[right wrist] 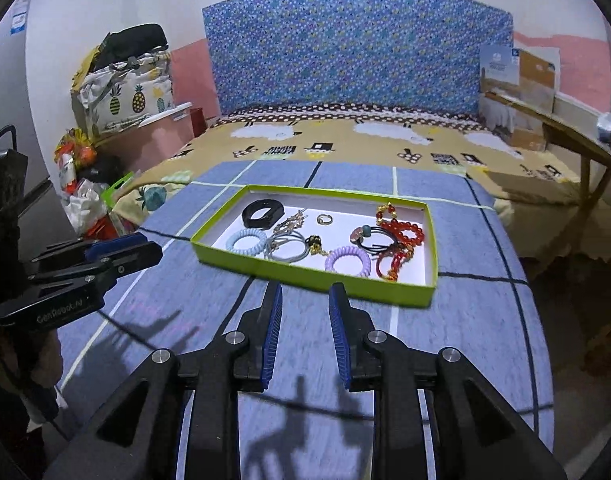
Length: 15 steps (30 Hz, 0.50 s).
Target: Organize jewelry
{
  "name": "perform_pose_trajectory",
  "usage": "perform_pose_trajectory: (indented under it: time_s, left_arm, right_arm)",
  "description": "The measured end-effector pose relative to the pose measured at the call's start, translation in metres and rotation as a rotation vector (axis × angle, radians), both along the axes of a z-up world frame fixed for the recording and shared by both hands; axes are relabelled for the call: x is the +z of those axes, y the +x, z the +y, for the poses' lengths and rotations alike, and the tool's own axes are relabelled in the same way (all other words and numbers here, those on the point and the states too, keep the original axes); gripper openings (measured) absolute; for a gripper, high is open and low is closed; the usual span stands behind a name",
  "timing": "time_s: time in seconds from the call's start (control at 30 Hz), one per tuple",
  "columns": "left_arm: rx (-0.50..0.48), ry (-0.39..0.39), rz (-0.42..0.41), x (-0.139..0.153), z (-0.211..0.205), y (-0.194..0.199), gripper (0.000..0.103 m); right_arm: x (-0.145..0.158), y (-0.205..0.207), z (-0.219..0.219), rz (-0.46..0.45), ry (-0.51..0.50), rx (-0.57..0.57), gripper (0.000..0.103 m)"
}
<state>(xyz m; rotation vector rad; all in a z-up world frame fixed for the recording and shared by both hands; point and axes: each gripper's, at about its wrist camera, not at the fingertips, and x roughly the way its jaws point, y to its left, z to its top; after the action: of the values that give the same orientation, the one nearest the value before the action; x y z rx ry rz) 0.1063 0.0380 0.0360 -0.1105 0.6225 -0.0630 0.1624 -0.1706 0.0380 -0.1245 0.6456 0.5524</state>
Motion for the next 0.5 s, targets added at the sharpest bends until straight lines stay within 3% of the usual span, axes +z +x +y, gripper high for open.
perform_pose_trajectory:
  time_s: [0.5]
  left_arm:
    - [0.054, 0.052, -0.047, -0.005, -0.015, -0.070, 0.030]
  right_arm:
    - [-0.009, -0.067, -0.012, -0.046, 0.001, -0.031, 0.025]
